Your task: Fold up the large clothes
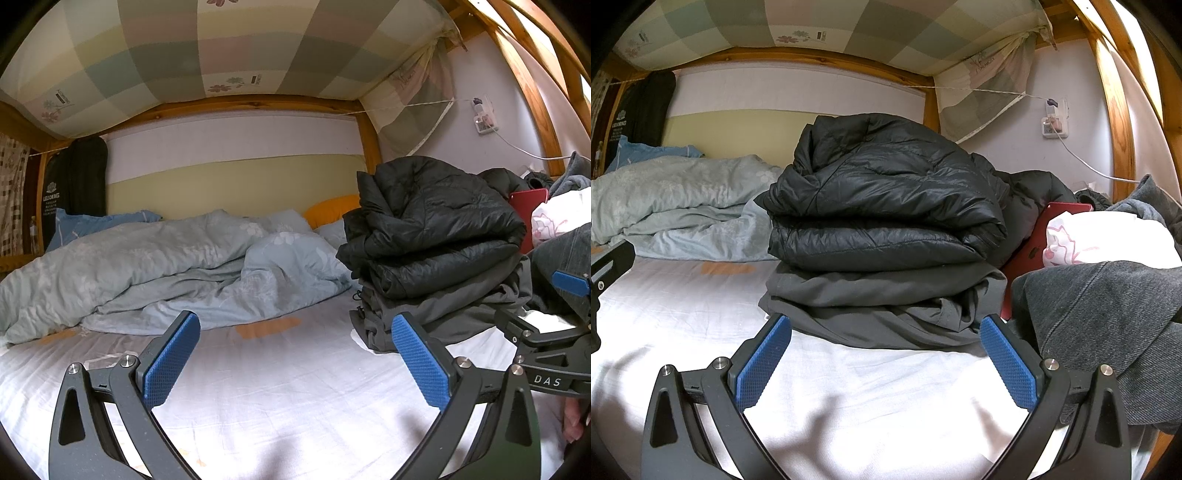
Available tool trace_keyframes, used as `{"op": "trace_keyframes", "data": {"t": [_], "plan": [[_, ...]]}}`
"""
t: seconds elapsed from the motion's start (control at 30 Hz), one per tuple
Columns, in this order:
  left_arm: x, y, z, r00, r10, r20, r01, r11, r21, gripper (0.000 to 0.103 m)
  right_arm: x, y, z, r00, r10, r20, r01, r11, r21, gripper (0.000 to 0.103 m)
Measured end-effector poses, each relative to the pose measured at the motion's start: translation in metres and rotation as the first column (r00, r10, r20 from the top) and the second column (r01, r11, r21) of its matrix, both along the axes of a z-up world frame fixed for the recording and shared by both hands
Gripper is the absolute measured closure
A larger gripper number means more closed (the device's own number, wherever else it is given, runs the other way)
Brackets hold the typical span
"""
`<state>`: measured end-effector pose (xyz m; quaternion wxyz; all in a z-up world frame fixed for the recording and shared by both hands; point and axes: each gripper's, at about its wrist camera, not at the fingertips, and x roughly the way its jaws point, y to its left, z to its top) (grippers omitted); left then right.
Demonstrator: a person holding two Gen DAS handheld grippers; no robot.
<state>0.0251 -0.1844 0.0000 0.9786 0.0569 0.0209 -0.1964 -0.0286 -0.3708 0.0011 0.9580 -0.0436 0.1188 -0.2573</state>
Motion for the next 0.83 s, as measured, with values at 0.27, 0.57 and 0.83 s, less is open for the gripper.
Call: {"op": "trace_keyframes", "data": {"t": [0.27, 0.57, 0.83], "plan": [[0.0003, -0.0005, -0.0001, 1.0, 0.001, 0.0, -0.001, 1.0, 0.0, 0.0, 0.0006, -0.0001, -0.0001, 1.0, 0.001, 0.0, -0.001, 1.0, 0.002, 0.0], [0.0, -0.0005, 0.0, 1.0, 0.0, 0.001, 0.0, 1.0, 0.001, 0.0, 0.0009, -0.0003, -0.0003, 1.0, 0.002, -0.001, -0.002, 1.0, 0.001, 0.0], [0.0002, -0.0015, -0.0008, 1.0, -0.007, -0.003, 0.007, 1.0, 0.007, 0.0, 0.0009, 0.0003, -0.0006, 1.0, 0.002, 0.0, -0.002, 1.0, 0.003, 0.0]]}}
